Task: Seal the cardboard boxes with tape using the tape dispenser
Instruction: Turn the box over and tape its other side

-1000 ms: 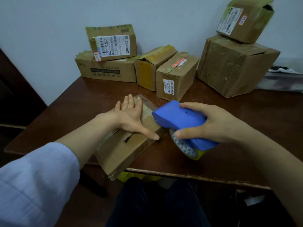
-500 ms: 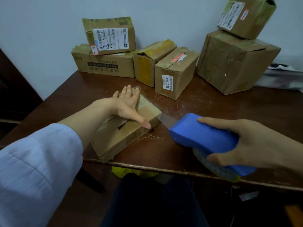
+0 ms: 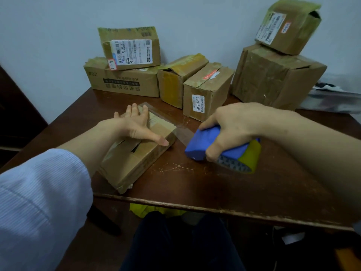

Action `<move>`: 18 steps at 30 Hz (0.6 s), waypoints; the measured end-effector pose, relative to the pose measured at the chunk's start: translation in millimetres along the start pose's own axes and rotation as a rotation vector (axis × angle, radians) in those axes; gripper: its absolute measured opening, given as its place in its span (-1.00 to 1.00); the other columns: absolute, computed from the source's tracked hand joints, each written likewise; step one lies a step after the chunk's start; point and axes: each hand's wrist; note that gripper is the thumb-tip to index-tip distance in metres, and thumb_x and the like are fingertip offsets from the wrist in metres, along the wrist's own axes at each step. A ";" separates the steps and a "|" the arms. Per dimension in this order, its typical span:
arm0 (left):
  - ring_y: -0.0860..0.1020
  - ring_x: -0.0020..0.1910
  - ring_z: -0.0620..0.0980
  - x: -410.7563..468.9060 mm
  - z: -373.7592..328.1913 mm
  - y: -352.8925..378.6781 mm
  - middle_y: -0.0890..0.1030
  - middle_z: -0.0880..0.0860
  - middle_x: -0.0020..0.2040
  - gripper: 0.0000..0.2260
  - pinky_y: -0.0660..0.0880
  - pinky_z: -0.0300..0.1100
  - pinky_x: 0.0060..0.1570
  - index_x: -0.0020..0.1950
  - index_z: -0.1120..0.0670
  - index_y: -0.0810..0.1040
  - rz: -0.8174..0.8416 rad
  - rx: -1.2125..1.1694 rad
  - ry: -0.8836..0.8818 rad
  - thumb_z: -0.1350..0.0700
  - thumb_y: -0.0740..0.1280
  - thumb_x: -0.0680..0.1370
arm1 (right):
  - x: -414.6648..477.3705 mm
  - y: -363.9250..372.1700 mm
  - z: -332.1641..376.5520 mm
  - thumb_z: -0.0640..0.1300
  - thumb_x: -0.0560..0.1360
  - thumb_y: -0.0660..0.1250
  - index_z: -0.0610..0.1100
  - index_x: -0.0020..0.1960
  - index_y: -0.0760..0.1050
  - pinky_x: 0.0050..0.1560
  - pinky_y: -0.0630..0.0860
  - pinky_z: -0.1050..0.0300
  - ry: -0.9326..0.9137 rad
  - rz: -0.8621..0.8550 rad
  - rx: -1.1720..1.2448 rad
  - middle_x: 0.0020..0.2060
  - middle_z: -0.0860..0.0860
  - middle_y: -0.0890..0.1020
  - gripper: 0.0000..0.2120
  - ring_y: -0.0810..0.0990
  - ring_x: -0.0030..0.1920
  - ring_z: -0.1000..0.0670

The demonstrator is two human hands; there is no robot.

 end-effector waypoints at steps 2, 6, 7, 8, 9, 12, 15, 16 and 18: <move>-0.32 0.51 0.20 0.7 10.1 -1.2 -0.36 0.17 0.53 0.39 -0.20 0.29 0.42 0.53 0.02 -0.37 0.008 -0.022 -0.040 -0.60 0.23 -0.04 | 16.7 -9.4 9.6 0.30 0.24 0.41 0.17 0.38 0.38 -0.06 0.49 0.08 -0.029 0.023 -0.025 0.10 0.12 0.49 -0.27 0.45 -0.01 0.01; -0.37 0.49 0.23 2.2 19.7 -2.8 -0.42 0.24 0.49 0.41 -0.21 0.34 0.39 0.50 -0.01 -0.42 0.053 -0.053 -0.131 -0.67 0.16 -0.07 | 48.0 -23.6 29.0 0.29 0.19 0.44 0.13 0.30 0.47 -0.06 0.53 0.07 -0.062 0.052 -0.090 0.09 0.10 0.54 -0.30 0.51 -0.01 -0.02; -0.38 0.48 0.23 3.0 19.7 -3.4 -0.43 0.24 0.48 0.40 -0.21 0.36 0.38 0.49 -0.02 -0.44 0.067 -0.055 -0.147 -0.68 0.15 -0.07 | 54.2 -26.3 33.0 0.28 0.18 0.45 0.12 0.27 0.50 -0.05 0.53 0.07 -0.064 0.062 -0.097 0.10 0.10 0.55 -0.32 0.52 0.00 -0.02; -0.38 0.48 0.23 3.8 19.0 -4.4 -0.43 0.24 0.48 0.40 -0.21 0.38 0.39 0.49 -0.03 -0.45 0.077 -0.056 -0.158 -0.67 0.17 -0.06 | 59.9 -28.3 36.5 0.27 0.19 0.46 0.11 0.25 0.52 -0.06 0.54 0.07 -0.067 0.072 -0.101 0.10 0.09 0.56 -0.34 0.53 0.00 -0.02; -0.38 0.48 0.24 6.1 18.6 -5.1 -0.43 0.24 0.49 0.40 -0.18 0.38 0.40 0.48 -0.03 -0.46 0.080 -0.057 -0.163 -0.66 0.19 -0.05 | 64.7 -30.3 39.2 0.26 0.19 0.47 0.09 0.23 0.53 -0.10 0.53 0.09 -0.070 0.081 -0.103 0.08 0.08 0.57 -0.36 0.54 -0.01 -0.02; -0.28 0.51 0.29 11.5 21.6 -5.6 -0.33 0.25 0.52 0.42 -0.04 0.34 0.42 0.51 -0.03 -0.41 0.035 -0.083 -0.142 -0.64 0.24 -0.08 | 76.6 -34.1 44.7 0.21 0.18 0.49 0.06 0.21 0.56 -0.13 0.52 0.10 -0.077 0.097 -0.085 0.05 0.07 0.59 -0.38 0.55 -0.03 -0.01; -0.13 0.52 0.28 13.4 29.3 -5.3 -0.19 0.23 0.56 0.38 0.03 0.35 0.40 0.55 -0.02 -0.30 -0.046 -0.133 -0.117 -0.63 0.24 -0.04 | 81.3 -39.3 47.5 0.18 0.21 0.48 0.05 0.21 0.57 -0.04 0.53 0.08 -0.087 0.087 -0.070 0.08 0.05 0.59 -0.41 0.54 -0.01 -0.02; -0.09 0.52 0.28 14.3 32.2 -6.6 -0.14 0.23 0.56 0.38 0.06 0.34 0.40 0.56 -0.01 -0.26 -0.066 -0.165 -0.110 -0.63 0.23 -0.05 | 81.8 -42.2 48.4 0.17 0.22 0.48 0.05 0.21 0.57 -0.02 0.53 0.07 -0.093 0.072 -0.058 0.09 0.05 0.58 -0.42 0.54 0.00 -0.02; 0.00 0.51 0.28 15.1 36.9 -10.8 -0.03 0.23 0.55 0.39 0.12 0.28 0.40 0.57 0.01 -0.18 -0.093 -0.237 -0.105 -0.61 0.19 -0.11 | 82.5 -50.3 51.1 0.16 0.23 0.47 0.03 0.20 0.58 0.04 0.55 0.04 -0.105 0.037 -0.037 0.11 0.04 0.58 -0.44 0.54 0.03 -0.03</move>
Point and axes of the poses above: each hand's wrist, its own x-axis towards the middle knuckle, its own y-axis out of the palm, z = x × y
